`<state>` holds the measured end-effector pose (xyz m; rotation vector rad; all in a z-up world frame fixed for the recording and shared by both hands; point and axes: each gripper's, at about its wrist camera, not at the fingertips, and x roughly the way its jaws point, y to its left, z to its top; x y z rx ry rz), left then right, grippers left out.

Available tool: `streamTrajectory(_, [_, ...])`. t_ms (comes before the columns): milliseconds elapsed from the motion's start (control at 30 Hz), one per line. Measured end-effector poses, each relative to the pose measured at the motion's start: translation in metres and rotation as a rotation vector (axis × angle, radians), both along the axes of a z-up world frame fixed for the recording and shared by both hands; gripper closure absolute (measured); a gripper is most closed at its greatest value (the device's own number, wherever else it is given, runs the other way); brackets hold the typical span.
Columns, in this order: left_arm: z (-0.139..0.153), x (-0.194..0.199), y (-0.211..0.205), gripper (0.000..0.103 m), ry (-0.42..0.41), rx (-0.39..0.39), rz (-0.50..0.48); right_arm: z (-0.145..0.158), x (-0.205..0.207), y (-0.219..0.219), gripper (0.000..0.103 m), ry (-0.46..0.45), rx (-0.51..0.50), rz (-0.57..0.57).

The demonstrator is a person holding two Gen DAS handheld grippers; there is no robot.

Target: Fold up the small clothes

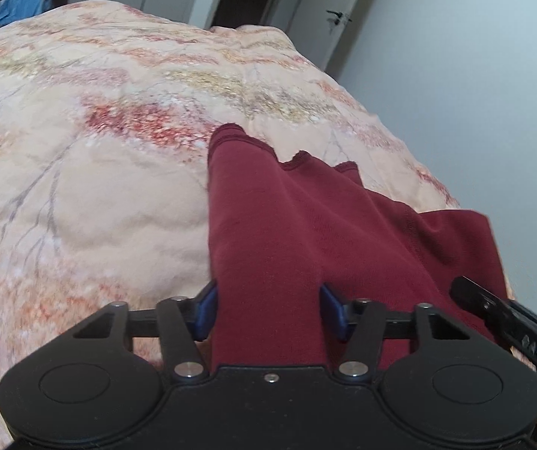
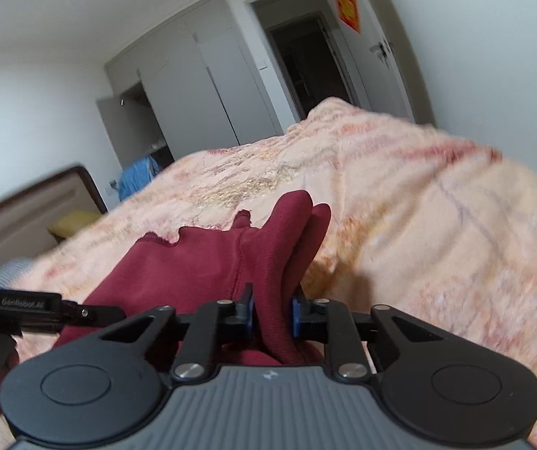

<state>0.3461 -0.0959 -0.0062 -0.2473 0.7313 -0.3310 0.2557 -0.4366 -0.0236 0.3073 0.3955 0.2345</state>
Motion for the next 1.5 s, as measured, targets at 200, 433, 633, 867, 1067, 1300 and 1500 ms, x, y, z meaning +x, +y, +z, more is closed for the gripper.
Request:
streamTrajectory(200, [0.010,-0.009,0.007,0.065,-0.020,-0.022,0.021,0.033,-0.023,0.066,0.086,-0.117,-0.346,0.013])
streamTrajectory(433, [0.032,-0.020,0.023,0.067,-0.058,-0.018,0.033,0.059,-0.034,0.093,0.086,-0.196,-0.375,0.056])
streamTrajectory(633, [0.056,-0.021,0.052,0.067,-0.118,0.010,0.081,0.071,-0.025,0.109,0.086,-0.237,-0.352,0.108])
streamTrajectory(867, [0.077,-0.004,0.109,0.067,-0.167,0.081,0.204,0.085,0.023,0.155,0.086,-0.275,-0.257,0.194])
streamTrajectory(1067, [0.071,0.020,0.151,0.067,-0.145,0.099,0.291,0.086,0.077,0.199,0.086,-0.259,-0.210,0.268])
streamTrajectory(1300, [0.039,0.039,0.173,0.066,-0.079,0.078,0.332,0.073,0.132,0.229,0.086,-0.172,-0.216,0.302])
streamTrajectory(1500, [0.023,0.041,0.177,0.060,-0.062,0.070,0.349,0.046,0.148,0.227,0.085,-0.097,-0.214,0.273])
